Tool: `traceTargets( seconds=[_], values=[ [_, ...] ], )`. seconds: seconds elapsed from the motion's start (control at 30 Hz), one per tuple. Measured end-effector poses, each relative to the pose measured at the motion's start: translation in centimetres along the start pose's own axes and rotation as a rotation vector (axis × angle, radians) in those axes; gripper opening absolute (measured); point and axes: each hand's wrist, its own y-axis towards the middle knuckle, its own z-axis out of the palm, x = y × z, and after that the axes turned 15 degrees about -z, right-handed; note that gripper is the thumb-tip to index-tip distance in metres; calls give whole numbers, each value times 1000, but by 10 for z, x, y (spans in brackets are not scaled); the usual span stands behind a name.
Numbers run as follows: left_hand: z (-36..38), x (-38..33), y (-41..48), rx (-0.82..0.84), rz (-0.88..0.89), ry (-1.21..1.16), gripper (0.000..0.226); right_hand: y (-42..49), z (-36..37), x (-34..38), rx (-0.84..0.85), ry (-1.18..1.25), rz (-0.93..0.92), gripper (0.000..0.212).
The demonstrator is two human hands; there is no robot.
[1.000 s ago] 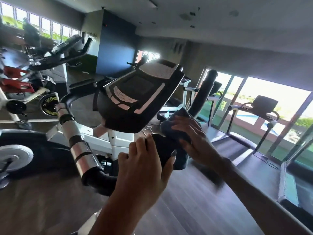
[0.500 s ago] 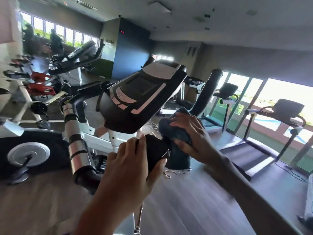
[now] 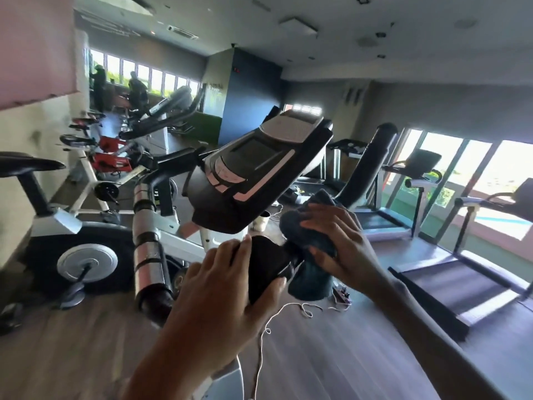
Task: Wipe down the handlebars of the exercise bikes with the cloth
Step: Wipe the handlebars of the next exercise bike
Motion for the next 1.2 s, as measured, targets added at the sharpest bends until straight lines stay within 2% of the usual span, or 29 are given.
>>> traceTargets(
  seconds=[0.07,0.13,0.2,0.3,0.37,0.43,0.5,0.63,0.7,0.77,0.93,1.1,1.2],
  values=[
    [-3,2,0,21,14,-79,81,6,-7,-8,3,36,116,31],
    [-6,13,-4,39,12,-171,90,14,-12,-7,-66,137,335,32],
    [-13,33,-6,41,-41,-210,100,26,-16,2,-162,230,447,28],
    [-16,80,0,-33,27,-130,87,52,-23,29,-249,325,498,24],
    [-14,113,8,-20,66,-26,78,71,-26,53,-128,365,526,26],
    [-10,139,18,30,132,21,77,83,-24,78,137,397,565,30],
    [-6,157,27,75,213,-3,77,87,-19,103,355,288,556,37],
    [1,171,36,88,307,-80,56,98,1,155,385,-174,431,39],
    [3,171,36,73,313,-119,44,99,9,174,396,-191,423,37],
    [4,171,36,70,306,-158,43,98,6,179,442,-177,477,37],
    [7,171,37,43,301,-189,41,111,9,163,318,-300,876,43],
    [8,173,37,43,313,-225,40,126,39,228,494,-459,814,38],
    [9,174,38,58,317,-225,41,134,31,210,525,-466,893,35]
  ],
)
